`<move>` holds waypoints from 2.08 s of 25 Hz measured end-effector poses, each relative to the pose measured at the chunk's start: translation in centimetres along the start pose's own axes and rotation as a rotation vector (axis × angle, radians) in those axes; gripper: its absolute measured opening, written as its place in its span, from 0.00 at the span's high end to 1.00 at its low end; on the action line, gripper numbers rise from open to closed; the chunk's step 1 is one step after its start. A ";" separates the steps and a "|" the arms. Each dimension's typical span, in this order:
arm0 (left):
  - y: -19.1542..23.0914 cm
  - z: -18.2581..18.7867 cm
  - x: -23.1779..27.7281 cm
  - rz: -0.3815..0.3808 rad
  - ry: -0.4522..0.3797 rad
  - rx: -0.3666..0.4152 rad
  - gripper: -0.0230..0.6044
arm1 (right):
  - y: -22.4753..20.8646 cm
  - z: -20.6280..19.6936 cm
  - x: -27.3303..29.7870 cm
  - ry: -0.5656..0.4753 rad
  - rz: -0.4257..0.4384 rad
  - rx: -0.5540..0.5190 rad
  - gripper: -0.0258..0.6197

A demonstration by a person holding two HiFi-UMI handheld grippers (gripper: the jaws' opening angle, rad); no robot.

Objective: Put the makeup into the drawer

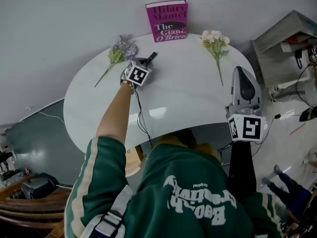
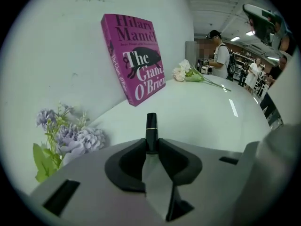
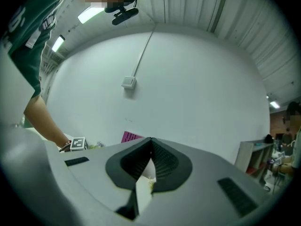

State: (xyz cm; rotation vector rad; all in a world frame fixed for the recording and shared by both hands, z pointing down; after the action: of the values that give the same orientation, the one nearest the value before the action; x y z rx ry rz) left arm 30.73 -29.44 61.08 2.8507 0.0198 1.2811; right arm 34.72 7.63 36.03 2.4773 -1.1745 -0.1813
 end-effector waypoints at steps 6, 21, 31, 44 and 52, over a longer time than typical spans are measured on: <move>-1.8 0.8 -2.1 0.005 -0.064 0.006 0.80 | 0.1 0.2 0.2 -0.024 0.021 0.011 0.95; -13.5 12.5 -24.4 0.141 -0.725 0.005 0.80 | -0.3 3.1 1.4 -0.221 0.133 0.061 0.95; -19.1 12.9 -28.5 0.226 -0.945 -0.109 0.80 | -2.0 3.3 0.5 -0.284 0.178 0.068 0.95; -19.6 9.7 -31.9 0.337 -0.962 -0.139 0.80 | 1.9 4.3 1.4 -0.340 0.327 0.079 0.95; -16.2 2.4 -37.4 0.536 -0.930 -0.214 0.80 | 10.3 8.1 2.8 -0.403 0.519 0.085 0.95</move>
State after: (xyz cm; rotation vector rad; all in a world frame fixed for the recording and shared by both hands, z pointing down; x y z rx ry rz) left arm 7.63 -13.96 31.15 3.0225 -0.8563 -0.1586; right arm 26.87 -2.76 32.91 2.1654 -1.9820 -0.5044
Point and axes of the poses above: the fingertips, and each gripper's own axes: x forward along the fingers, y to its left, z out of its top, the point moved 7 cm from there along -x, backward along the fingers, and after that the axes turned 10 degrees about -x, right-handed, at the moved point
